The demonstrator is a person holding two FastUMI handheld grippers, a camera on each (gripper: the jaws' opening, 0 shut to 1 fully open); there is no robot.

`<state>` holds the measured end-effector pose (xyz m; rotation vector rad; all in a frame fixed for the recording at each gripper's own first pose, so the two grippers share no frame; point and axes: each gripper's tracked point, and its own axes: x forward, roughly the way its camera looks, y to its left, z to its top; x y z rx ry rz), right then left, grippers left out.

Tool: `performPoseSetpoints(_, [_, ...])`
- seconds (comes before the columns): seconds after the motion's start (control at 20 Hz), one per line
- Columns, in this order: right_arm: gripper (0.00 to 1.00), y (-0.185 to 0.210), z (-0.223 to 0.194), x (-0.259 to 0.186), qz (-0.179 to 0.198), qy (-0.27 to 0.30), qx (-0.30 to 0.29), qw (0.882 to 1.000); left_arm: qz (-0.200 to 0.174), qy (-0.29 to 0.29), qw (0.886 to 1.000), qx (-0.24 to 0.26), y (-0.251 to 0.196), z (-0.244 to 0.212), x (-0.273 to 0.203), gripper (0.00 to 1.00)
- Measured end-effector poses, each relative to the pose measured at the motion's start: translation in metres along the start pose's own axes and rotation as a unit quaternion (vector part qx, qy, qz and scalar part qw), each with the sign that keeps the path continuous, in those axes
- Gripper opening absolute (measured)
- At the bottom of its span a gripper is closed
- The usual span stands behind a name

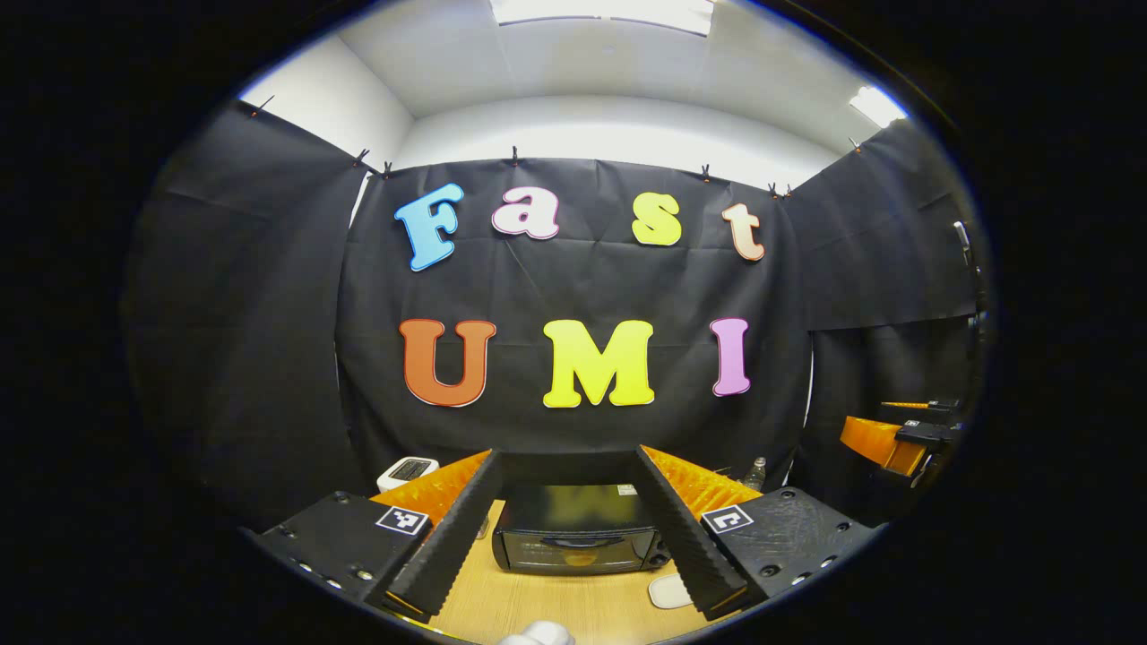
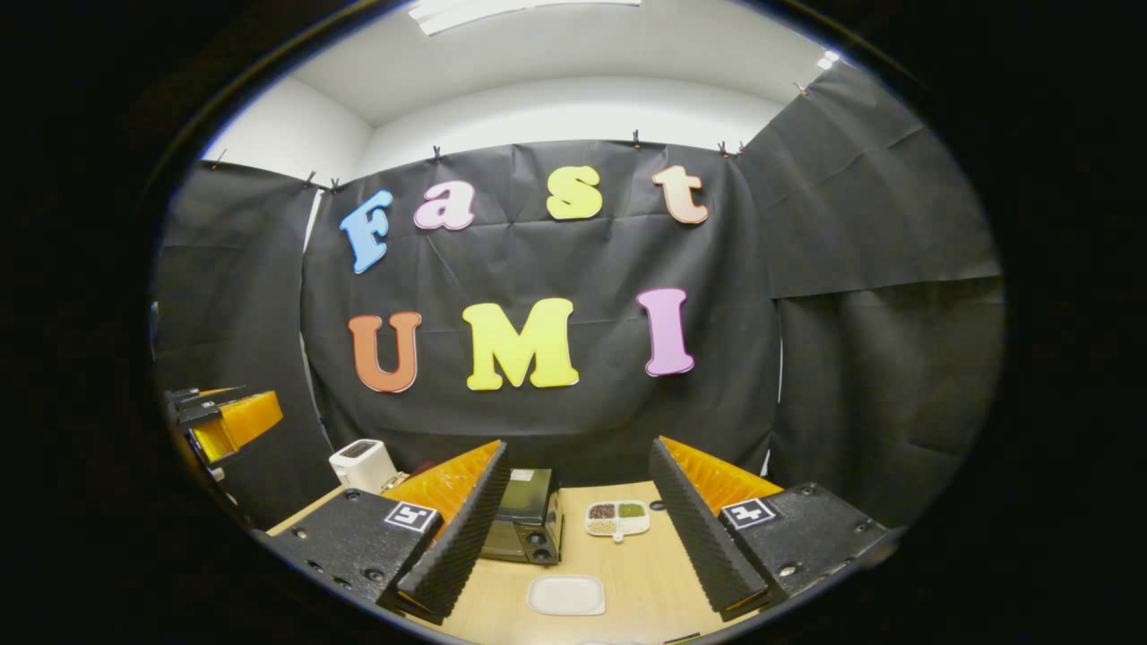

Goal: Open the electric oven with the left hand, put the food in, and close the electric oven.

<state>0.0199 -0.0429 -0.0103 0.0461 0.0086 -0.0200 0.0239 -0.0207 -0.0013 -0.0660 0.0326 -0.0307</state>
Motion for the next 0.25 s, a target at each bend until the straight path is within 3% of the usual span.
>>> performPoseSetpoints(0.25, [1.0, 0.0019, 0.0055, -0.0053, 0.0, -0.007, 0.001, 1.0, 0.003, -0.002, 1.0, 0.006, 0.0003, 0.0037, -0.0033, 0.95])
